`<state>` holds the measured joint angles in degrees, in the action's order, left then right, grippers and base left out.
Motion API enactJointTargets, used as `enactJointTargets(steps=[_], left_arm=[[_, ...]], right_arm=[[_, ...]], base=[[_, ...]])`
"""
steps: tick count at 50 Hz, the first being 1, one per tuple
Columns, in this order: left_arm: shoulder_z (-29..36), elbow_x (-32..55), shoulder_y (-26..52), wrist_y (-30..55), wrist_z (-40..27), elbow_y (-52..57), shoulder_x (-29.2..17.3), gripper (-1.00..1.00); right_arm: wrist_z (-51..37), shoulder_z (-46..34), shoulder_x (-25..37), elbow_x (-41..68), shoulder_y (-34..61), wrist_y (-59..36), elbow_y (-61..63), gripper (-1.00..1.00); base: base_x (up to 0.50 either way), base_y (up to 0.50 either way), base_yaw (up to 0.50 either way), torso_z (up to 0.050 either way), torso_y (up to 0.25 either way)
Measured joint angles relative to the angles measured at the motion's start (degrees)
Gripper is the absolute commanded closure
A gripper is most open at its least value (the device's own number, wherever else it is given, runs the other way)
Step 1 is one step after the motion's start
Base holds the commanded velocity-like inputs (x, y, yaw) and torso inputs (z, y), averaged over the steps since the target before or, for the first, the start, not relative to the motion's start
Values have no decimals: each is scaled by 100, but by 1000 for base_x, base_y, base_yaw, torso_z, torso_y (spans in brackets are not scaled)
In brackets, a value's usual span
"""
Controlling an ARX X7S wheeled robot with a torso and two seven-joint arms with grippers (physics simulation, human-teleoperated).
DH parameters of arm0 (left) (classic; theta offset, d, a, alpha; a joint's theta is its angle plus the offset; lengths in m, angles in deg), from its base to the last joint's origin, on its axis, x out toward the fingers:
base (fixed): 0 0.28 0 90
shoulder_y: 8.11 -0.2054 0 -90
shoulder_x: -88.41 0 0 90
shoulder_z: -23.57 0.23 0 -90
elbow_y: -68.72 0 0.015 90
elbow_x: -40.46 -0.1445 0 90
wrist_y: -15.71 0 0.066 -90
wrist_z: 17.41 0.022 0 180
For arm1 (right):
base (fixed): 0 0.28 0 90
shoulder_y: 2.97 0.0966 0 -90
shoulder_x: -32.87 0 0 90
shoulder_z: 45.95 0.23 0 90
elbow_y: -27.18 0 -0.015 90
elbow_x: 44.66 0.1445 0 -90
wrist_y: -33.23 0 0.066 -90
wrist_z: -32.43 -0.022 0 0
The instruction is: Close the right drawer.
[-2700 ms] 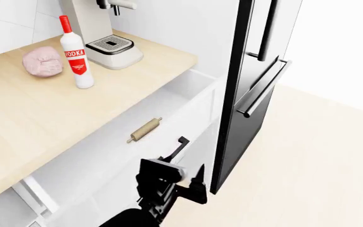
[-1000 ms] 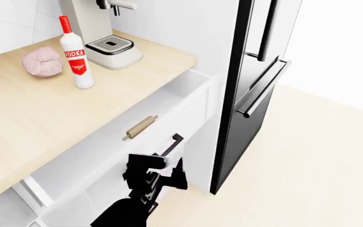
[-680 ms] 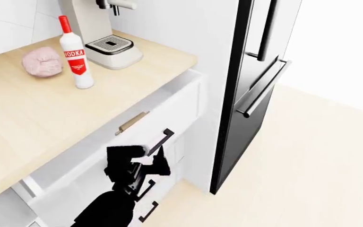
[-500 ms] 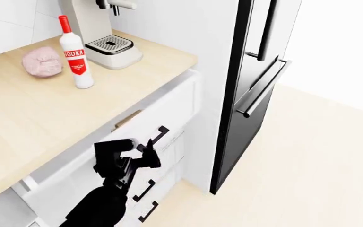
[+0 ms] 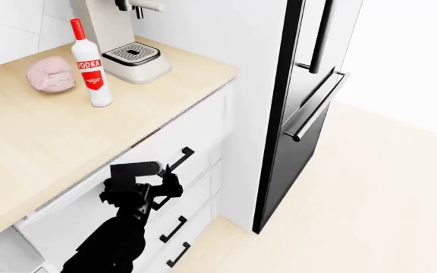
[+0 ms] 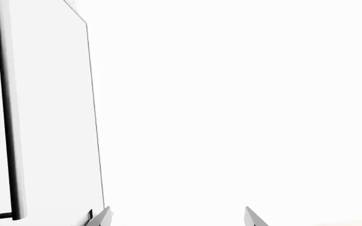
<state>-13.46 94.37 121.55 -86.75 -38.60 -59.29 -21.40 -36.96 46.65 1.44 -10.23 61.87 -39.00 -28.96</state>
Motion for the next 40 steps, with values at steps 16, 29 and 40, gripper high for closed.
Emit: enactJointTargets(steps=[16, 29, 40], left_arm=[[-67, -153, 274, -107, 144, -1112, 266, -100], [-276, -481, 565, -342, 433, -2743, 727, -100], [-1042, -1339, 550, -148, 412, -3248, 865, -100]], right_arm=[[37, 22, -70, -53, -39, -21, 25, -100], [62, 89, -129, -125, -138, 5, 85, -100], [85, 137, -182, -181, -207, 15, 128, -100]], base=[[0, 0, 0, 0, 0], [0, 0, 0, 0, 0], [0, 0, 0, 0, 0]])
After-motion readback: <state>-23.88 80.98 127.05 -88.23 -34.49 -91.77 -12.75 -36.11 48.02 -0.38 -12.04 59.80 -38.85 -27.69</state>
